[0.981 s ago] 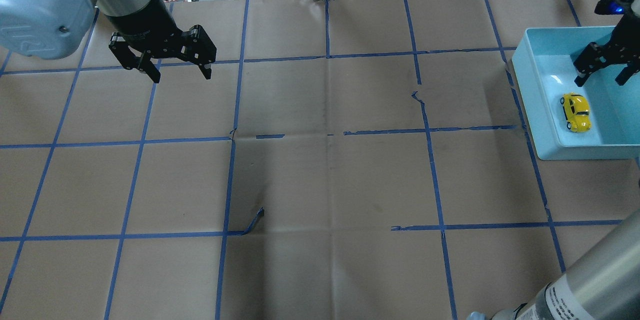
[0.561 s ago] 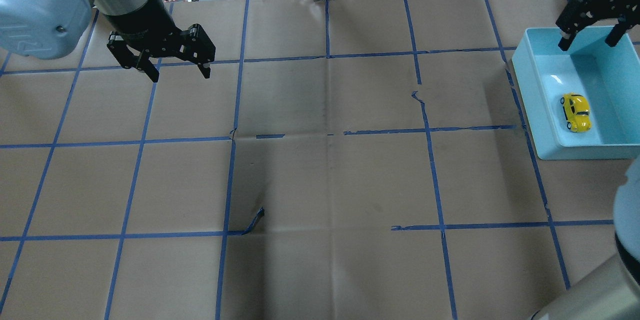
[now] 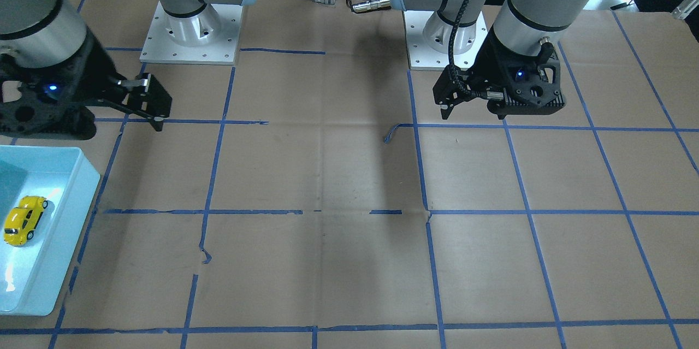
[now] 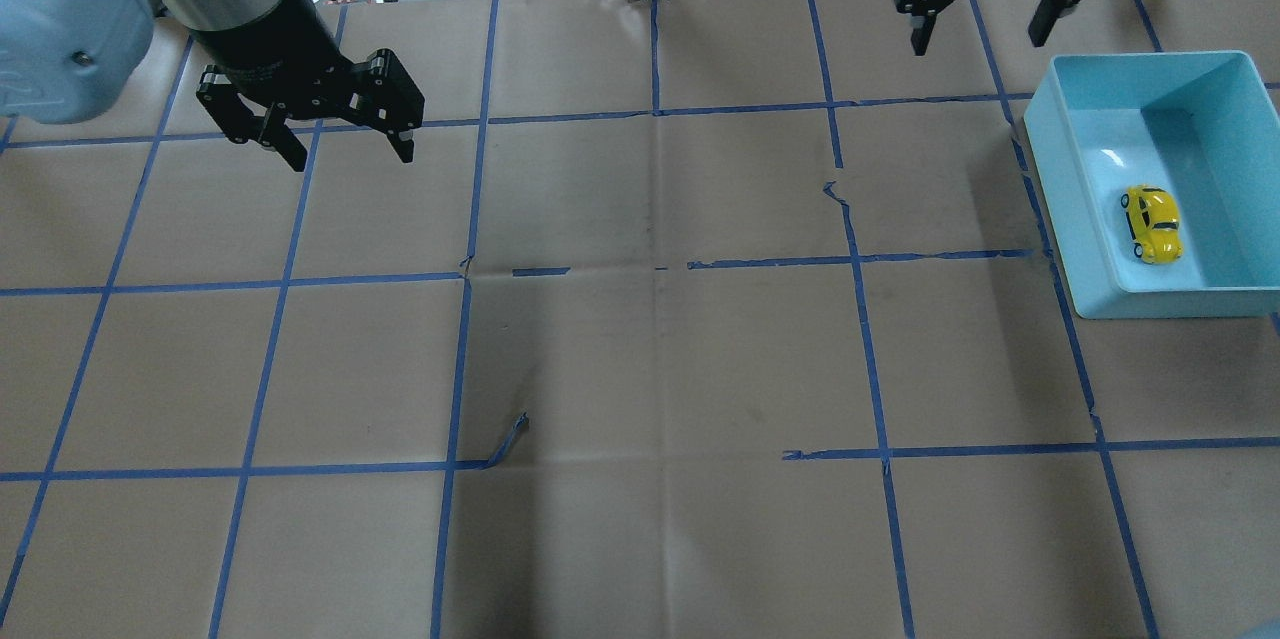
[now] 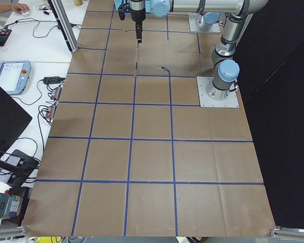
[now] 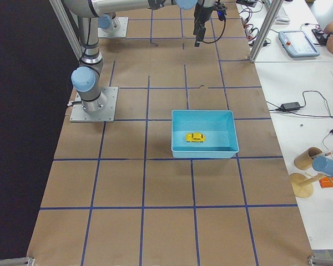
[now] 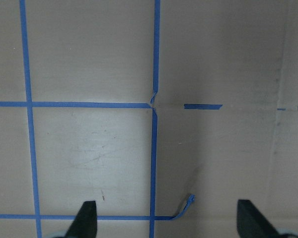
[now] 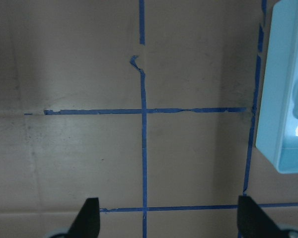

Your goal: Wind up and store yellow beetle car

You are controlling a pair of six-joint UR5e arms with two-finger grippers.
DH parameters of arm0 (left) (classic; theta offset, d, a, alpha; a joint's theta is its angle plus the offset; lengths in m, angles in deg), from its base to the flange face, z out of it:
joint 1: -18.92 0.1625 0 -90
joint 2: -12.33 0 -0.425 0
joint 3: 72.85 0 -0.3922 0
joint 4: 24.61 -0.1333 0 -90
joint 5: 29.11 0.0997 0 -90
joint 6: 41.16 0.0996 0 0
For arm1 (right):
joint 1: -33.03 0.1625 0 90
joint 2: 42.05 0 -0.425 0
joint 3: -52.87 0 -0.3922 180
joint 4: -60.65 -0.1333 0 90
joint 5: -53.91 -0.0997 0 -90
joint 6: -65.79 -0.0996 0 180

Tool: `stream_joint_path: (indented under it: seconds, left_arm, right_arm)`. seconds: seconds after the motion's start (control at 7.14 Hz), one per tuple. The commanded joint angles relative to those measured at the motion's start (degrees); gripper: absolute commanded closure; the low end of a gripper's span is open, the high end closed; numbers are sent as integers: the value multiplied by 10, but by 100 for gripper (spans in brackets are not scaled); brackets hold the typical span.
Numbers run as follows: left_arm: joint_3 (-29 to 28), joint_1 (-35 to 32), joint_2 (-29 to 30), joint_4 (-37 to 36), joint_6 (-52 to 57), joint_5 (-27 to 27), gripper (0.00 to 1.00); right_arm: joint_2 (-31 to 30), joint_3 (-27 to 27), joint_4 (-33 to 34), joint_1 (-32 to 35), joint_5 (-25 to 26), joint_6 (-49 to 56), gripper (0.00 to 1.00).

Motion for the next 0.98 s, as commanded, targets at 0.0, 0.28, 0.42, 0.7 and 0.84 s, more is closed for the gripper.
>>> stream_joint_path:
  seconds: [0.0, 0.28, 0.42, 0.7, 0.84]
  left_arm:
    - [4, -1, 0, 0, 0, 0, 1]
    - [5, -1, 2, 0, 0, 1, 1]
    - [5, -1, 1, 0, 0, 1, 1]
    - [4, -1, 0, 3, -1, 1, 1]
    - [4, -1, 0, 4, -1, 1, 1]
  right_arm:
    - [-41, 70, 63, 19, 1, -20, 6]
    - [-105, 178, 167, 19, -1, -27, 0]
    - [-117, 189, 163, 20, 2, -35, 0]
    - [-119, 175, 136, 10, 1, -38, 0]
    - [-118, 169, 134, 11, 1, -38, 0]
